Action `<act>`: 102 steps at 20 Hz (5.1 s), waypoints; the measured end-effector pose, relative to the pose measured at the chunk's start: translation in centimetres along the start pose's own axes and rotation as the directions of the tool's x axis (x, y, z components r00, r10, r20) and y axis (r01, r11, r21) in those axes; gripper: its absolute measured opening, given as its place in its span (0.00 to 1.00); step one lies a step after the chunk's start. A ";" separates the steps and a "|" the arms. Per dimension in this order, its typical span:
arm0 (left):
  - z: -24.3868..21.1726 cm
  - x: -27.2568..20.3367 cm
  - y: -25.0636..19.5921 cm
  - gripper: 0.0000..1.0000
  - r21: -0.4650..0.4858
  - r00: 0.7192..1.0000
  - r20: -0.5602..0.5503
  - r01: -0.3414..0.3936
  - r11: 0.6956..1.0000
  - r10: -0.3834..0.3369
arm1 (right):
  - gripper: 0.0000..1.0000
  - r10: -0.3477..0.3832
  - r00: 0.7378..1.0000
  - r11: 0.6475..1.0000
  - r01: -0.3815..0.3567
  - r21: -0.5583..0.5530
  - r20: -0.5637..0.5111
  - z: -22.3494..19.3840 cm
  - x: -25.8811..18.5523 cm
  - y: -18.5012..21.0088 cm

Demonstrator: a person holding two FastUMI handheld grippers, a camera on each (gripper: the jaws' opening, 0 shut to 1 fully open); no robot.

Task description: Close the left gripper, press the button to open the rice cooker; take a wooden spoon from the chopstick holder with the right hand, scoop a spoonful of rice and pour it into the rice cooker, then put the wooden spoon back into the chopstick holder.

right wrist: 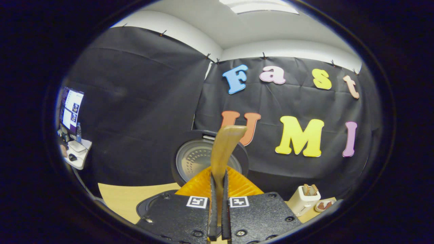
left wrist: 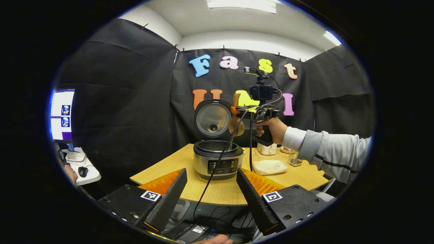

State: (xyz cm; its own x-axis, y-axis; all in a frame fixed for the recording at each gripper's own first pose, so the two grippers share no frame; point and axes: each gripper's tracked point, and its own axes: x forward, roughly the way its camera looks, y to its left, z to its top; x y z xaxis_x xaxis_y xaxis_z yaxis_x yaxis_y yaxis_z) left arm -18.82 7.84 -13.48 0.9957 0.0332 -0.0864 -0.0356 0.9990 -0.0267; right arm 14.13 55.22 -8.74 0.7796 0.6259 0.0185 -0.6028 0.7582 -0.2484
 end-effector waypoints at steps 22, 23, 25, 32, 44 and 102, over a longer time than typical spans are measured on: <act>3.1 0.9 -5.9 0.94 0.010 0.998 0.043 0.034 0.999 -0.035 | 0.11 -0.336 0.941 0.937 0.337 0.091 -0.027 -2.9 -12.3 -27.3; 3.4 1.0 -6.0 0.94 0.001 0.998 0.051 0.034 0.999 -0.034 | 0.11 -0.359 0.933 0.927 0.360 0.105 -0.030 -3.3 -13.3 -29.0; 3.8 1.5 -6.4 0.94 -0.022 0.997 0.065 0.038 0.999 -0.036 | 0.11 -0.393 0.919 0.910 0.395 0.127 -0.042 -4.5 -14.9 -31.8; 3.6 3.8 -7.1 0.94 -0.042 0.998 0.058 0.025 0.999 -0.022 | 0.10 -0.432 0.893 0.876 0.449 0.177 -0.128 -10.1 -17.8 -36.9; 2.2 5.4 -9.8 0.94 -0.012 0.998 0.032 0.056 0.998 -0.055 | 0.13 -0.520 0.824 0.798 0.563 0.217 -0.225 -16.6 -19.3 -39.9; 24.3 40.3 -1.0 0.95 0.041 0.983 0.180 -0.033 0.999 0.025 | 1.00 -0.558 0.825 0.825 0.538 0.172 0.091 -8.2 -38.7 -29.7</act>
State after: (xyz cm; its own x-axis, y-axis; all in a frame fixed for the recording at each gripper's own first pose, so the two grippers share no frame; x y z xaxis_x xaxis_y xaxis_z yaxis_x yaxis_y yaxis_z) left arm 23.41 8.86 7.30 0.9936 0.0632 0.0941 -0.0650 0.9977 0.0167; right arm 3.25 6.92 -10.05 0.9641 0.1104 0.2417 -0.1066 0.9939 -0.0286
